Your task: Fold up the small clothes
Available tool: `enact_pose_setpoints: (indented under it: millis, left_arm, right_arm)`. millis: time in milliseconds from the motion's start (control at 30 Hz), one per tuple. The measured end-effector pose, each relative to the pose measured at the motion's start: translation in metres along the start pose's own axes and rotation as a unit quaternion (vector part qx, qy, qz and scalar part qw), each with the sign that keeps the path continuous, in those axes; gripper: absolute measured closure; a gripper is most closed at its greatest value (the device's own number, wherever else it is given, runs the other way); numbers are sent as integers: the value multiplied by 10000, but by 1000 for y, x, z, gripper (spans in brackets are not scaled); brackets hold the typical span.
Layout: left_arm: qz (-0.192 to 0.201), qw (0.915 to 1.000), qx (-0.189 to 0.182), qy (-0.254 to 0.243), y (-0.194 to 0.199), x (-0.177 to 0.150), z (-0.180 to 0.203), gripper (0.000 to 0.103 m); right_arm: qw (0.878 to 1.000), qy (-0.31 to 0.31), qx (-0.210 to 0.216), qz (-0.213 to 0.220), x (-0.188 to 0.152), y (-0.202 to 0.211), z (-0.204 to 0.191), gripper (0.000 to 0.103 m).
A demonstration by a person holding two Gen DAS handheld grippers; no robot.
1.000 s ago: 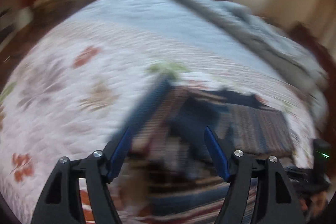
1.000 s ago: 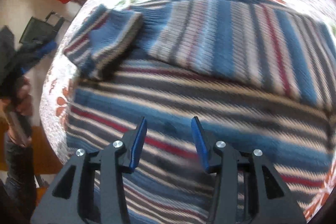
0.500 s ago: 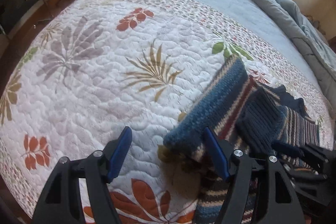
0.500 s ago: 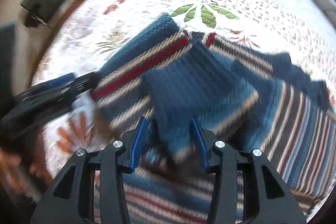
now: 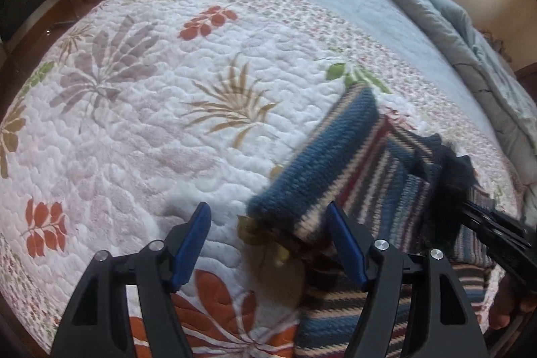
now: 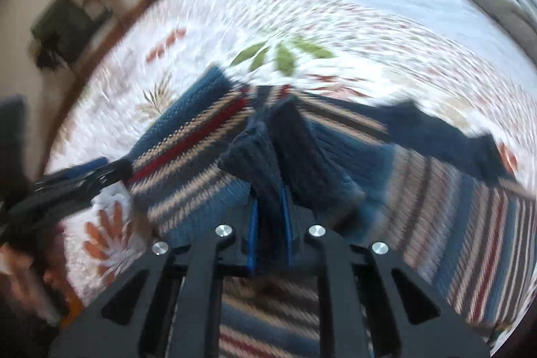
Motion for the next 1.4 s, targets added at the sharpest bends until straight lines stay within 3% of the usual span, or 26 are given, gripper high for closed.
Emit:
enact_pose_setpoints:
  millis: [33, 100, 133, 200, 267, 367, 500, 633, 733, 800, 867, 900, 967, 1033, 1233, 1400]
  left_arm:
    - [34, 10000, -10, -45, 2, -1, 4, 31]
    - [90, 9998, -27, -152, 6, -4, 13, 31]
    - [103, 9997, -46, -195, 6, -6, 17, 31]
    - [125, 9996, -19, -260, 8, -8, 24, 31]
    - [117, 9995, 5, -289, 8, -10, 28, 31]
    - [98, 9995, 28, -295, 10, -14, 30, 31]
    - [51, 9997, 42, -253, 10, -17, 31, 31]
    - [44, 9995, 90, -302, 12, -21, 31, 30]
    - [19, 9994, 112, -337, 11, -23, 32, 29]
    - [10, 9993, 138, -347, 9, -23, 33, 29]
    - [-14, 9993, 142, -334, 7, -24, 33, 29]
    - [-29, 9994, 124, -325, 6, -24, 34, 29]
    - [-35, 9994, 103, -326, 5, -25, 37, 29]
    - [-4, 9995, 78, -318, 7, -25, 40, 29]
    - [118, 9991, -62, -396, 13, -23, 64, 28]
    - [106, 9979, -41, -636, 4, -26, 97, 27]
  right_arm:
    - [9997, -165, 144, 114, -12, 17, 15, 87]
    - [9990, -412, 47, 160, -41, 39, 46, 66]
    - [9983, -546, -163, 128, -60, 48, 67, 50]
    - [9958, -715, -570, 103, -89, 58, 100, 52]
    - [9938, -915, -632, -13, -110, 64, 121, 52]
    - [9911, -1315, -177, -139, -129, 63, 137, 52]
    - [9864, -1556, 472, -239, -123, 46, 118, 52]
    - [9835, -1623, 591, -540, -111, 14, 99, 52]
    - [9810, -1697, 685, -647, -105, -4, 89, 56]
    - [9830, -1615, 609, -632, -100, -8, 85, 72]
    - [9838, -1571, 600, -616, -97, -6, 86, 95]
    - [9848, -1481, 693, -591, -95, -3, 85, 98]
    - [9843, -1396, 956, -510, -91, 10, 84, 98]
    - [9864, -1289, 959, -359, -85, 27, 85, 98]
    - [9954, -878, 69, 377, -54, 106, 131, 98]
    - [9913, -1082, -565, 502, -60, 139, 201, 98]
Point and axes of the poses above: each gripper's, at about its wrist camera, not at the fingertips, and y roughly against the way its jaws point, z to its right, x to its top, the point moved 7 cm from there along -y, roughly the way its jaws point, and after that the axes turned 6 degrees about x, right-handed, at the moved point
